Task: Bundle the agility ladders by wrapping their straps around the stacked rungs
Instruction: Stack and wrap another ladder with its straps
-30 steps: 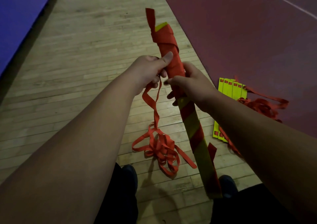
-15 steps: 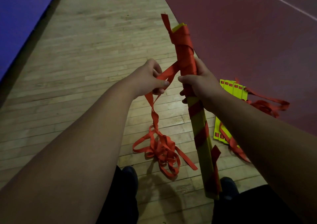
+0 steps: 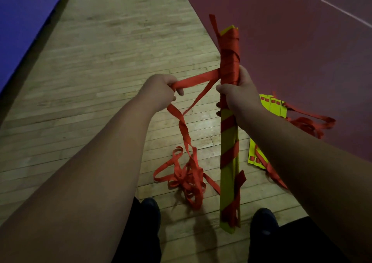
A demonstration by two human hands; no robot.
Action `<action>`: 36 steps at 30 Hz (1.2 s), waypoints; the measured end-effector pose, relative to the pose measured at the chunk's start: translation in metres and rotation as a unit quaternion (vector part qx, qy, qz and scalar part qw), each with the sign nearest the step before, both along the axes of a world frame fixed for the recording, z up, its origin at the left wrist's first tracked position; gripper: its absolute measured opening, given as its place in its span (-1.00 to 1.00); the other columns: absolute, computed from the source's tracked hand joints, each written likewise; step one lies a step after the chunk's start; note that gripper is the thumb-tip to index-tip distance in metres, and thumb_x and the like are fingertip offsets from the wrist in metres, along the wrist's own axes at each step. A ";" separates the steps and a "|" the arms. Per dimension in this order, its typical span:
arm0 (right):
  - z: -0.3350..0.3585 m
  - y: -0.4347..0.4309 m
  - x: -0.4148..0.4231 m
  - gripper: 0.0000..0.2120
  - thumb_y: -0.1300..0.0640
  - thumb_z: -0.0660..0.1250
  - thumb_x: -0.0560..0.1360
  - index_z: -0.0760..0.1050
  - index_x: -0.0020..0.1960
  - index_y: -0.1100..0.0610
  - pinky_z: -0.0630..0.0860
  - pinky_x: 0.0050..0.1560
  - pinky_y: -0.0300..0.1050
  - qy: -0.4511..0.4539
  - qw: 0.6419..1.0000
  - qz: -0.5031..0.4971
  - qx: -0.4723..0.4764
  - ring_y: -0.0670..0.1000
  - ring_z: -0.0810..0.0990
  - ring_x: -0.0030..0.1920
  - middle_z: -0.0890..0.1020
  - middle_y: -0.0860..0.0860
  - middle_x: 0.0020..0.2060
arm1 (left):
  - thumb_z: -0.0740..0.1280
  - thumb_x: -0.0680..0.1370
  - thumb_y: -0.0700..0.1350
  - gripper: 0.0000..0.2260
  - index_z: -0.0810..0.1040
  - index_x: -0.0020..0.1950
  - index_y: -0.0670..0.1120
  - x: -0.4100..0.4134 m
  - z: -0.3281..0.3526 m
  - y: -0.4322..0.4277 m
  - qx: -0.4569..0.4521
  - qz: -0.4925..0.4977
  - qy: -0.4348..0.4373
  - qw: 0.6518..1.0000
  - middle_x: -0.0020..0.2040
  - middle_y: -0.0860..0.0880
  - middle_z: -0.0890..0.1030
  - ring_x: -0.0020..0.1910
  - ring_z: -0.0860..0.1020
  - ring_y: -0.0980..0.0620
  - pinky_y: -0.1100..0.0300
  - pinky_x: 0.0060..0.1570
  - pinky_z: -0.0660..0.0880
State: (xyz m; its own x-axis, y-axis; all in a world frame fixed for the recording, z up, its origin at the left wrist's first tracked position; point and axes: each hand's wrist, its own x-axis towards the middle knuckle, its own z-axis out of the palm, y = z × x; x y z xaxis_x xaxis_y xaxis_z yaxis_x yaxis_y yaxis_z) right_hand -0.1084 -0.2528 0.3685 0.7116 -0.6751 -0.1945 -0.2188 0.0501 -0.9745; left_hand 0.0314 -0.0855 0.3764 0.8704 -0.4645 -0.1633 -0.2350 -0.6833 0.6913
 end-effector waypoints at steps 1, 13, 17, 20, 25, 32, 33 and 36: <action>0.000 -0.001 0.001 -0.42 0.26 0.41 0.56 0.43 0.46 -0.21 0.75 -0.26 0.21 0.000 1.000 -0.007 0.001 0.15 0.68 -0.21 0.63 0.11 0.01 | 0.14 0.55 -0.49 -0.51 0.73 -0.10 -0.01 0.003 0.000 -0.001 -0.076 0.036 0.046 0.995 0.04 -0.04 0.69 -0.09 0.73 0.03 0.06 -0.05 0.71; 0.002 0.000 0.001 -0.48 0.27 0.44 0.56 0.50 0.37 -0.21 0.74 -0.22 0.28 -0.006 0.999 0.048 0.025 0.19 0.69 -0.14 0.66 0.10 0.07 | 0.13 0.57 -0.26 -0.67 0.71 -0.01 -0.16 -0.004 0.016 0.002 -0.250 0.012 0.304 0.919 -0.29 -0.06 0.62 -0.03 0.75 -0.17 -0.11 0.19 0.64; 0.004 -0.003 -0.003 -0.54 0.26 0.46 0.56 0.53 0.29 -0.23 0.71 -0.14 0.37 -0.008 0.995 0.089 0.043 0.23 0.69 -0.12 0.66 0.17 0.12 | 0.10 0.37 -0.39 -0.55 0.75 0.00 -0.21 -0.009 0.009 0.007 -0.144 -0.001 0.275 0.951 0.05 -0.17 0.79 0.21 0.71 -0.19 -0.20 0.38 0.50; 0.007 -0.003 -0.005 -0.55 0.26 0.47 0.56 0.55 0.24 -0.24 0.71 -0.20 0.26 -0.015 0.990 0.135 0.042 0.23 0.69 -0.16 0.65 0.18 0.06 | 0.12 0.55 -0.23 -0.59 0.69 0.23 -0.23 -0.011 0.012 0.006 -0.164 -0.043 0.324 0.931 0.14 -0.19 0.77 0.23 0.72 -0.18 -0.19 0.38 0.44; 0.006 -0.002 -0.002 -0.50 0.27 0.47 0.55 0.55 0.38 -0.14 0.67 -0.24 0.15 -0.023 0.981 0.184 0.061 0.24 0.70 -0.21 0.61 0.19 -0.01 | 0.42 0.64 -0.05 -0.83 0.63 0.10 -0.14 -0.009 0.004 -0.012 -0.258 -0.016 0.255 0.932 -0.09 -0.11 0.72 -0.05 0.74 -0.13 -0.08 0.10 0.64; 0.006 -0.001 -0.003 -0.57 0.27 0.46 0.56 0.57 0.34 -0.11 0.66 -0.22 0.16 -0.024 0.975 0.210 0.073 0.23 0.70 -0.20 0.63 0.16 0.00 | 0.43 0.68 -0.11 -0.74 0.60 0.36 -0.14 -0.007 -0.001 -0.010 -0.248 -0.032 0.237 0.939 0.11 -0.18 0.67 -0.23 0.65 0.00 0.06 -0.15 0.64; 0.007 -0.002 -0.003 -0.58 0.27 0.46 0.56 0.58 0.32 -0.12 0.66 -0.21 0.17 -0.025 0.975 0.209 0.073 0.24 0.70 -0.20 0.63 0.16 0.01 | 0.43 0.69 -0.11 -0.76 0.62 0.33 -0.15 -0.007 -0.001 -0.010 -0.244 -0.034 0.236 0.940 0.12 -0.19 0.68 -0.26 0.63 0.03 0.08 -0.18 0.63; 0.008 -0.004 -0.004 -0.57 0.26 0.47 0.55 0.59 0.32 -0.12 0.67 -0.20 0.17 -0.022 0.976 0.206 0.070 0.25 0.70 -0.19 0.63 0.20 0.04 | 0.40 0.71 -0.09 -0.78 0.62 0.28 -0.19 -0.011 0.000 -0.011 -0.230 -0.034 0.244 0.942 0.04 -0.14 0.67 -0.33 0.57 0.09 0.13 -0.28 0.58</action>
